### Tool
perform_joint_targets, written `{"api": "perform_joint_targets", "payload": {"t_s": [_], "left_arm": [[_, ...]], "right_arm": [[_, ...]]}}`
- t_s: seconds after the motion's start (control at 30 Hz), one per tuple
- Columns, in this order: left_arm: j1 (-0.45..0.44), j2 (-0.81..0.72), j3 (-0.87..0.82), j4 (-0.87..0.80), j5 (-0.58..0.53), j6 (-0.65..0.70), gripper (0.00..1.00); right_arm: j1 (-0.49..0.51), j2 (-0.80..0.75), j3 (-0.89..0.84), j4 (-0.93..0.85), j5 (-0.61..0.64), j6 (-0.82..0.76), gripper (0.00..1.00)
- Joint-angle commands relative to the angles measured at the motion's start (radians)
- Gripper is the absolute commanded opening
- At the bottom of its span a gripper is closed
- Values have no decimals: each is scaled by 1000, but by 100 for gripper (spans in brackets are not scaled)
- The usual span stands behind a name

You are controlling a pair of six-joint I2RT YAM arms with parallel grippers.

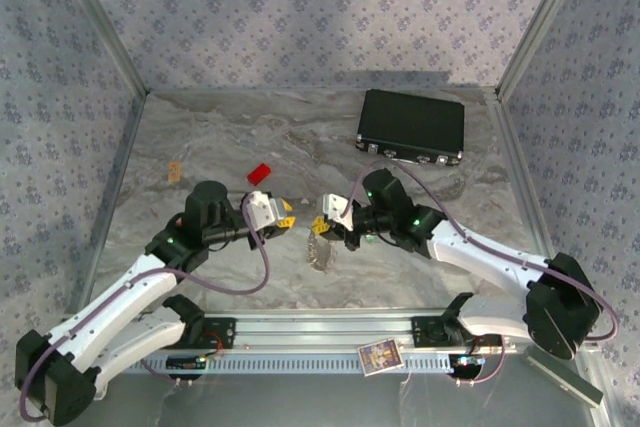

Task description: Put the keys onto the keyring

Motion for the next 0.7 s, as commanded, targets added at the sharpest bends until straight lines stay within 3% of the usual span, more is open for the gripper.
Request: {"api": "perform_joint_targets", "payload": {"t_s": [0.0, 0.4, 0.67], "left_arm": [[-42, 9, -35, 28, 92, 93, 24], [-82, 79, -61, 98, 47, 67, 22], [-84, 98, -56, 114, 86, 38, 25]], "right_arm": [[2, -35, 0, 10, -16, -16, 0], [35, -39, 2, -31, 16, -53, 0], [55, -29, 18, -21, 45, -67, 0]]}}
